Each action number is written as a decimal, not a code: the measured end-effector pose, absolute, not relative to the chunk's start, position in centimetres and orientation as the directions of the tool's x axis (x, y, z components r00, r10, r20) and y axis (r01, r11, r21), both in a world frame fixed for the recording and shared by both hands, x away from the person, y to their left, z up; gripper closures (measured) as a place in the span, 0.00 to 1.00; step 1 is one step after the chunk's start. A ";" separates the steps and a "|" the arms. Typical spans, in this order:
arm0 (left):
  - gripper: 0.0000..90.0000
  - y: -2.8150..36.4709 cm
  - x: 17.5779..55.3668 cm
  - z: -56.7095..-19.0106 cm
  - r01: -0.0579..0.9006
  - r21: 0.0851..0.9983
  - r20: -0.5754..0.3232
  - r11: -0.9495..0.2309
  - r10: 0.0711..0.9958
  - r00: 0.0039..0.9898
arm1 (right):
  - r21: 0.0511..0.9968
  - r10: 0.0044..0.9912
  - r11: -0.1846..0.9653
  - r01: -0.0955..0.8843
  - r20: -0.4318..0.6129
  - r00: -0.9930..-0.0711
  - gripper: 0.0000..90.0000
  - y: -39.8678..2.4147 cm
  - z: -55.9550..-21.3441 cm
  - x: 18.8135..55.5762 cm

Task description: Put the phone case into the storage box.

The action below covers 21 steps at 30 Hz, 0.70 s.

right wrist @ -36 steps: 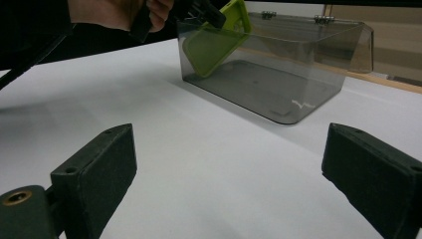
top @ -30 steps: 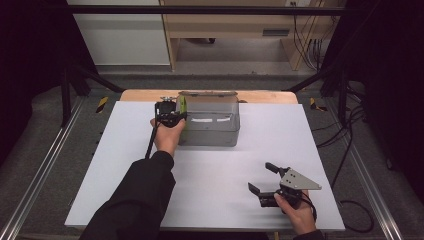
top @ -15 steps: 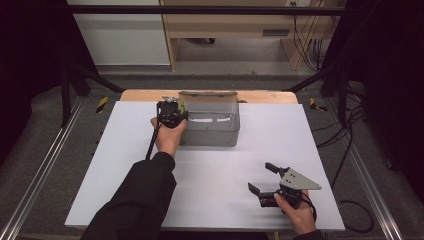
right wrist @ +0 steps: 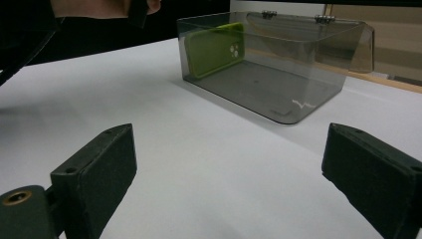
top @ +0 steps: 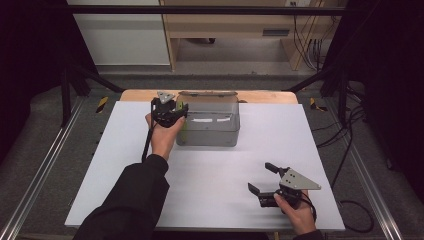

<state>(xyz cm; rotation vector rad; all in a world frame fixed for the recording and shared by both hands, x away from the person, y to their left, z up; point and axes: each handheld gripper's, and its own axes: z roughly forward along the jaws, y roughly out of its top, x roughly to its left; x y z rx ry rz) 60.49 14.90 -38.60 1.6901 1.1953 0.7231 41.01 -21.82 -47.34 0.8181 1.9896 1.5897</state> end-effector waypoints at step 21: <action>0.15 14.7 58.8 -38.1 0.326 0.945 -0.115 -0.034 0.897 0.427 | 0.974 0.699 0.160 0.160 0.003 -0.716 0.08 -21.8 -47.3 41.0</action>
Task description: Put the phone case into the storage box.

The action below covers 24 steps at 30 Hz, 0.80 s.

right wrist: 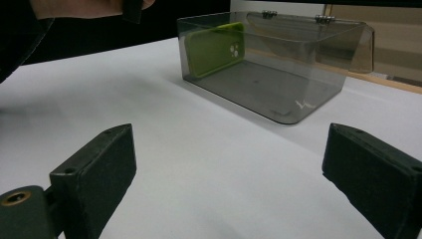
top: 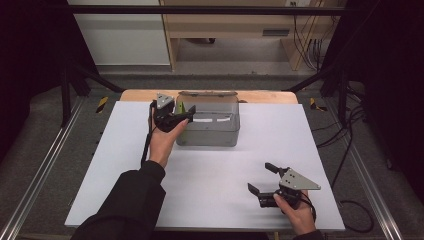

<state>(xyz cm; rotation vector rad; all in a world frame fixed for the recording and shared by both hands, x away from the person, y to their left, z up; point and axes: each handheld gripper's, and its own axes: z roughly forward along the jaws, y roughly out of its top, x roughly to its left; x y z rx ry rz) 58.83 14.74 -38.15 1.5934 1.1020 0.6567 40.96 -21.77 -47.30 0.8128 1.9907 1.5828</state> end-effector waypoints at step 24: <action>0.03 14.8 57.8 -38.0 0.303 0.952 -0.121 -0.033 0.872 0.475 | 0.974 0.698 0.157 0.164 0.009 -0.717 0.07 -21.7 -47.3 41.0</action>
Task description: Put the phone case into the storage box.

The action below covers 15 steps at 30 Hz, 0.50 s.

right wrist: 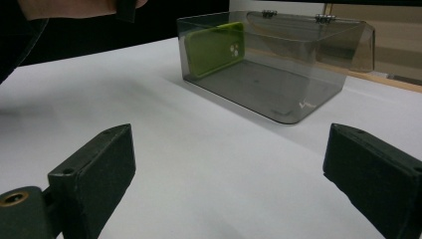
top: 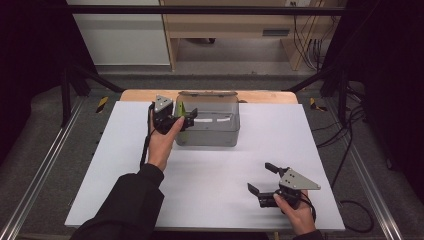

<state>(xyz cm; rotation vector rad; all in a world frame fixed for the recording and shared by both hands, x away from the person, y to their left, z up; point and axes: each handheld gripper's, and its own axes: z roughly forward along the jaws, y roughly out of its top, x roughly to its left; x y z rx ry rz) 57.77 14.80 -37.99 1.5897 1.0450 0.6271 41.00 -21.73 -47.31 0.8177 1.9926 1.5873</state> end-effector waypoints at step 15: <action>0.03 15.0 56.7 -37.9 0.254 0.967 -0.110 -0.024 0.857 0.503 | 0.974 0.698 0.154 0.169 0.014 -0.716 0.07 -21.7 -47.3 41.0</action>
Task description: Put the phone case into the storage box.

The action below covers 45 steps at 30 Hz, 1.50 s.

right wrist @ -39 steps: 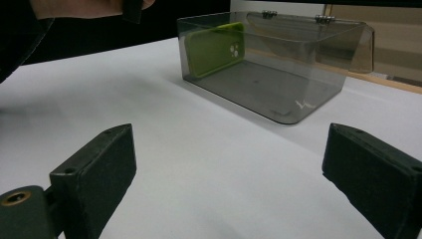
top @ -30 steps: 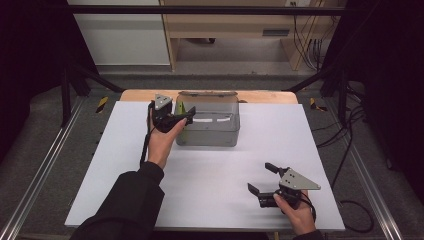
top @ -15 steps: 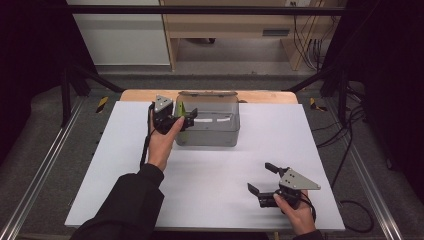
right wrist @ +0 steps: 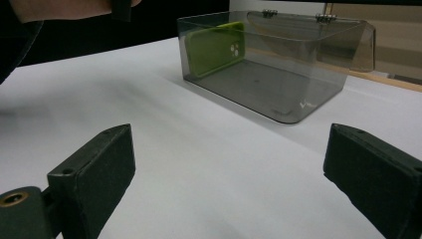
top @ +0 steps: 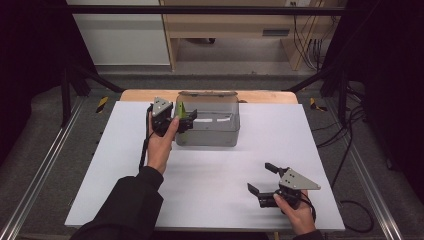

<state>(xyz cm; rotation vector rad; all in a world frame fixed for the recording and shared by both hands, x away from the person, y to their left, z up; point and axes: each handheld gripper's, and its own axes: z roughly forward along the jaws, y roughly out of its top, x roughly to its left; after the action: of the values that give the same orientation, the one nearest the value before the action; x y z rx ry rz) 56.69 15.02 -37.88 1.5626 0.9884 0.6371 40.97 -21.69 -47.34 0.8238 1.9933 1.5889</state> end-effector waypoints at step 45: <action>0.02 15.0 54.2 -38.3 0.187 0.981 -0.068 -0.050 0.817 0.573 | 0.972 0.697 0.159 0.170 0.011 -0.717 0.06 -21.6 -47.4 41.0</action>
<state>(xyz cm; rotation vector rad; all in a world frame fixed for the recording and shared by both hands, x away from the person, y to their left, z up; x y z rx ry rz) 54.19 14.98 -38.26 1.5702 0.8739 0.6361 40.99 -21.63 -47.35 0.8221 1.9988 1.5838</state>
